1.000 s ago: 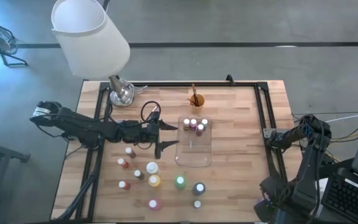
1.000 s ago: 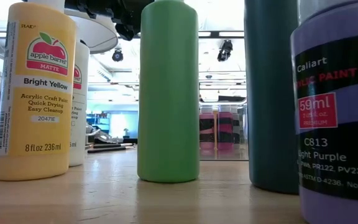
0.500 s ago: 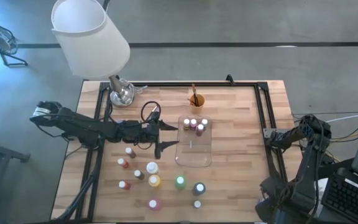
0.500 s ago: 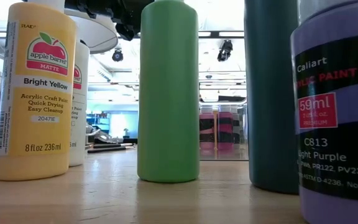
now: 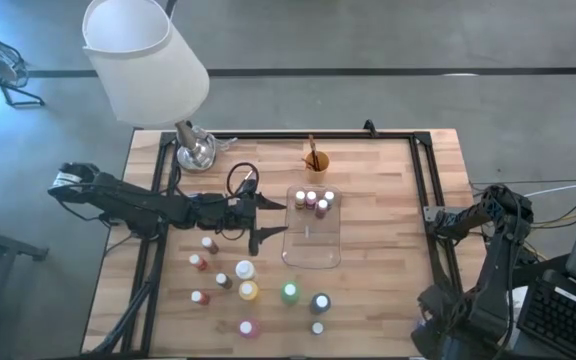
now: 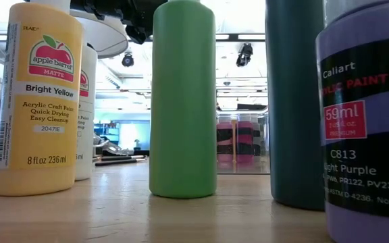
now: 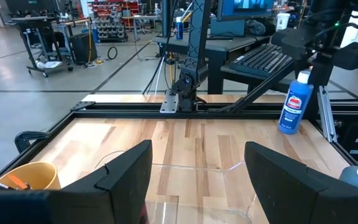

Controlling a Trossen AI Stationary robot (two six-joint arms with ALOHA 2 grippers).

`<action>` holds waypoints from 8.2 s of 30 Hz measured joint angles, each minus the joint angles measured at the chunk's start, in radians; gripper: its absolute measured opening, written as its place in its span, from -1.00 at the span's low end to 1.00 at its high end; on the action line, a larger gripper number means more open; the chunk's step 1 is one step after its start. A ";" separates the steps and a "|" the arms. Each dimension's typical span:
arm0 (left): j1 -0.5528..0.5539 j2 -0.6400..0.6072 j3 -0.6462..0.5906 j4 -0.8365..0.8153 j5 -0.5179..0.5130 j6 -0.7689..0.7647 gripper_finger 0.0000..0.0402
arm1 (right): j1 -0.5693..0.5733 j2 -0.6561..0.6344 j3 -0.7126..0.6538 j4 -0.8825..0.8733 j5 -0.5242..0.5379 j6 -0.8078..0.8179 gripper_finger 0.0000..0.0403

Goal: Pick & Place Paint Supplies
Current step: Put the large blue paint bottle into the transparent bin, then put the silver paint brush into the yellow cup

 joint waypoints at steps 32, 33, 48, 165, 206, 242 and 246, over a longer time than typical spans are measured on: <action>0.000 0.000 0.000 0.000 0.008 0.000 0.30 | -0.298 -0.145 0.000 -0.193 0.315 -0.591 -0.43; 0.000 0.000 0.000 0.000 0.008 0.000 0.30 | -0.312 -0.157 0.000 -0.189 0.331 -0.614 -0.43; 0.000 0.000 0.000 0.000 0.008 0.000 0.30 | -0.544 -0.326 0.000 -0.153 0.591 -0.999 -0.43; 0.000 -0.027 0.001 -0.031 0.007 0.012 0.30 | -1.096 0.010 0.135 -0.143 0.381 -1.654 -0.13; -0.001 -0.477 0.079 -0.832 -0.290 -0.256 0.30 | -0.798 -0.458 -0.271 -0.110 1.281 -1.190 -0.69; 0.420 -0.097 0.198 -0.818 -0.267 -0.145 0.02 | -0.951 -0.835 -0.954 0.788 1.721 -1.412 -0.96; 0.423 -0.031 0.214 -0.822 -0.254 -0.289 0.02 | -1.004 -0.822 -0.966 0.789 1.783 -1.420 -0.96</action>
